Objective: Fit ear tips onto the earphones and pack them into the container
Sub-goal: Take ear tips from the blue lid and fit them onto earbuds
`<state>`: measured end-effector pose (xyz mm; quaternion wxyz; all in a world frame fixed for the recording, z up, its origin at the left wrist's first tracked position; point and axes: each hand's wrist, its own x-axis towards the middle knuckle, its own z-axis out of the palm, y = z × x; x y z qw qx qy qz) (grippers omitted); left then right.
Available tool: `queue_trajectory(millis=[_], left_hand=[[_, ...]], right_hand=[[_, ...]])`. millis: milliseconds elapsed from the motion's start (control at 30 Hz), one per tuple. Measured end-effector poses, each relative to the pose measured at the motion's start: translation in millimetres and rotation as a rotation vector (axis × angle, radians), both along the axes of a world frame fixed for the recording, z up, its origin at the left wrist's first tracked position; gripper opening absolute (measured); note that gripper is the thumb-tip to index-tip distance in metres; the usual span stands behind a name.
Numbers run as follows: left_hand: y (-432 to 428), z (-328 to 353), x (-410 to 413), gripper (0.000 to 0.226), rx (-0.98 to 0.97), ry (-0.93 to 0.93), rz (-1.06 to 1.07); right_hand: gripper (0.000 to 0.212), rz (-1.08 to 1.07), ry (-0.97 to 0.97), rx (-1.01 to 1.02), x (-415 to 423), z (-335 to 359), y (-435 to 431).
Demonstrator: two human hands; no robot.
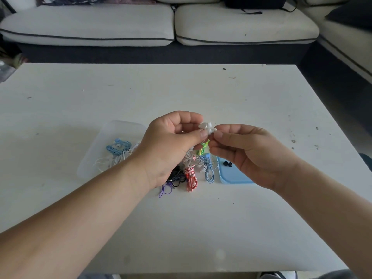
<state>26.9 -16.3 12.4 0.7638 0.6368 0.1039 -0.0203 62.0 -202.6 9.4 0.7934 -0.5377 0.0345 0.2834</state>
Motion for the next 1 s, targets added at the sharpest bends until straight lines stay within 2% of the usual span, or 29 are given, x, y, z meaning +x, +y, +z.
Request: queue_trajectory(millis=[233, 500, 733, 1000], left_hand=[[-2.8, -2.0, -1.4, 0.027, 0.045, -0.045, 0.066], [-2.5, -0.8, -1.7, 0.027, 0.042, -0.032, 0.103], [-2.6, 2.4, -2.9, 0.026, -0.051, 0.0, 0.031], [-3.0, 1.4, -5.0, 0.027, -0.055, 0.011, -0.014]], right_hand=[[0.037, -0.095, -0.064, -0.038, -6.4, -1.1, 8.1], [0.017, -0.161, -0.152, -0.179, -16.0, -5.8, 17.3], [0.011, -0.103, -0.064, -0.064, -8.2, 3.6, 7.1], [0.013, -0.012, -0.084, -0.051, -6.5, -1.4, 1.7]])
